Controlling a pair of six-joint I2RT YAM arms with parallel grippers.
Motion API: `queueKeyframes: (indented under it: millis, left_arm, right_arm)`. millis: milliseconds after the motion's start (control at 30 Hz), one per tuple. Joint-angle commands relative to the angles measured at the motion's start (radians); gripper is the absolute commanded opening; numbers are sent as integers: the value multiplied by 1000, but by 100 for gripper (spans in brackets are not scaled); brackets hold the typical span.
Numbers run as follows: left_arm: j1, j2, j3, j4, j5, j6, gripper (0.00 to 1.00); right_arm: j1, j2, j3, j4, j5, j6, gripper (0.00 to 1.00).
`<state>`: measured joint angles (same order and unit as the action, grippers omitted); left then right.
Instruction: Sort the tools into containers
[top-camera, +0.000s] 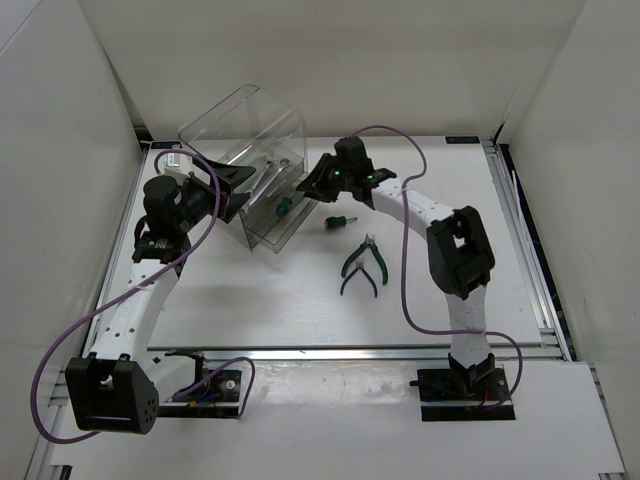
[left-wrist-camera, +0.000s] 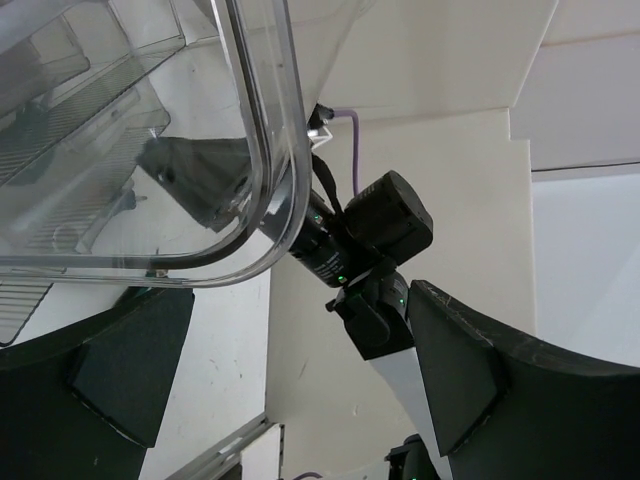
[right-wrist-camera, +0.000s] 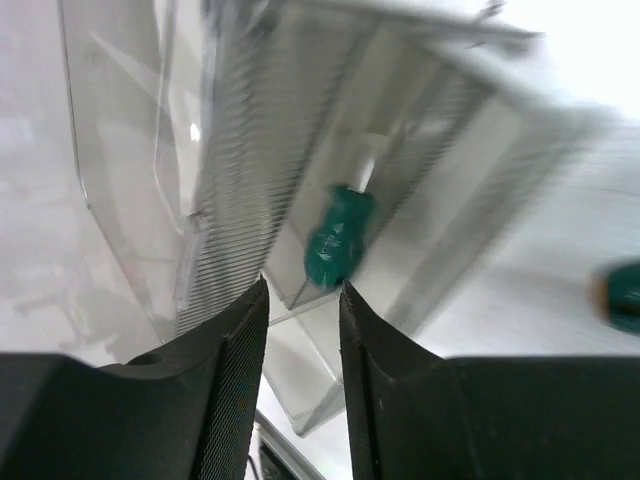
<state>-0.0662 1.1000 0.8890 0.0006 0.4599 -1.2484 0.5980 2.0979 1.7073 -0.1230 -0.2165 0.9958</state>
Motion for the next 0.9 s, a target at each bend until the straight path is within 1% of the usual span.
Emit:
queueKeyframes:
  millis: [0,67,167,233,333,367,467,533,567,600,733,867]
  left_arm:
    - [6,-14,-2,7,0,10,99]
    - [5,-14,1,7,0,9,99]
    - [6,-8,1,9,0,9,99]
    - [5,-11,1,6,3,10,99]
    - [6,-8,1,7,0,9,99]
    - [6,-8,-1,7,0,7,99]
    - [6,-8,2,7,-3,9,99]
    - [6,-8,1,6,-7,9,99]
    - [6,-8,1,7,-3,9,99]
    - [9,-11,1,-22,-6,9,99]
    - [14,-8,-2,-25,0,6,99]
    - [17,-11,-4,-28,-3,1,99]
  right_arm:
    - [-73,-117,-63,37,14,35,39]
    - [-110,-134,-92,10,20,50,40]
    - [-147,-165,-136,-73,86,75,41]
    - [-162,-171,-161,-117,117,112,45]
    - [-168,-135,-121,-206,140,155,46]
    - [-168,-116,-106,-278,147,170,48]
    - [-175,-67,-74,-352,140,231,49]
    - [-175,-49,-61,-356,125,274,52]
    - [-175,-30,-63,-365,118,280,56]
    - [-178,-15,-57,-374,115,293,56]
    - [-181,31,-49,-368,83,345,55]
    - [-181,86,-29,-386,72,360,55]
